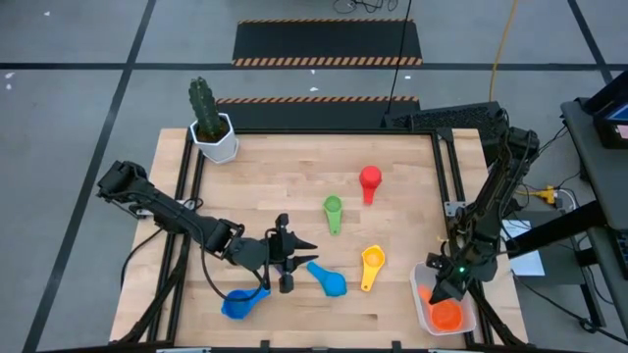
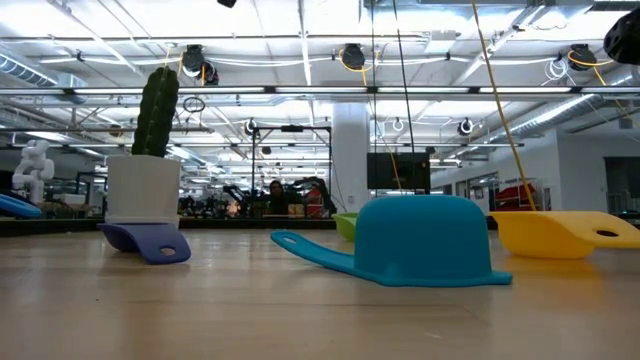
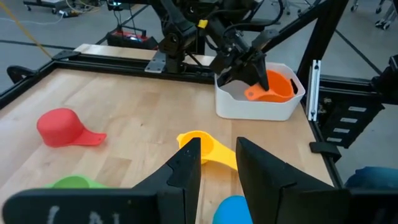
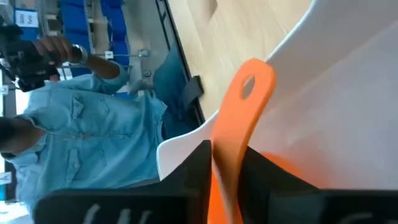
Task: Nest measuring cups in basket
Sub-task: Put the orange measuring cup into the white bin
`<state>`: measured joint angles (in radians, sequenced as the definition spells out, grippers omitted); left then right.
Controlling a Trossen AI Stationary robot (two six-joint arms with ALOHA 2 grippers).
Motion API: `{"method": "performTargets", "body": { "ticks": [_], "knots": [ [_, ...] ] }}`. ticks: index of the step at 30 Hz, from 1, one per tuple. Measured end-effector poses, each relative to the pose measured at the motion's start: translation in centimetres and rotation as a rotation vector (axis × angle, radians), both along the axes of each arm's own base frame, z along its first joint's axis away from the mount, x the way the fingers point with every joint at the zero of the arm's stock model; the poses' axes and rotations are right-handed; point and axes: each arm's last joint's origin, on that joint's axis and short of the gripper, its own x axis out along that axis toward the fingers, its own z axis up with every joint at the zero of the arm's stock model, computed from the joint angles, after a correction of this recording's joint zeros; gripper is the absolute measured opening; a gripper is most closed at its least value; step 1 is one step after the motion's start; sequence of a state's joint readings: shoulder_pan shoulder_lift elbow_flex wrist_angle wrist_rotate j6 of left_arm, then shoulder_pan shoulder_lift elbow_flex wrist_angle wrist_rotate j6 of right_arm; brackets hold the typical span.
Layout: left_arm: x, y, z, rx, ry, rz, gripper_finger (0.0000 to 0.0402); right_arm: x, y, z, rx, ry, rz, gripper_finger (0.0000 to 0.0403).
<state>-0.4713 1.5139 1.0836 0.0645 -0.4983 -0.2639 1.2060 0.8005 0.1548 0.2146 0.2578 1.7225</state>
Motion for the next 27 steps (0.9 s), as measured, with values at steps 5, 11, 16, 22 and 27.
{"method": "performTargets", "body": {
  "ticks": [5,11,16,22,27],
  "knots": [
    [0.1,0.0,0.2,0.011,-0.02,-0.007,0.0104,0.0,0.1,0.3,0.011,0.003,-0.004,0.0065],
    [0.1,-0.1,0.4,0.013,-0.038,-0.011,0.0104,0.3,0.7,1.7,-0.008,0.001,-0.001,0.0066],
    [0.1,-0.1,0.4,0.018,-0.039,-0.013,0.0104,0.3,0.8,2.3,-0.057,0.022,-0.002,0.0066],
    [0.1,-0.1,0.4,0.018,-0.04,-0.013,0.0104,0.3,0.6,2.0,-0.091,0.037,-0.008,0.0067],
    [0.1,-0.1,0.4,0.022,-0.042,-0.015,0.0104,0.4,0.6,2.0,-0.091,0.038,-0.009,0.0067]
  ]
}}
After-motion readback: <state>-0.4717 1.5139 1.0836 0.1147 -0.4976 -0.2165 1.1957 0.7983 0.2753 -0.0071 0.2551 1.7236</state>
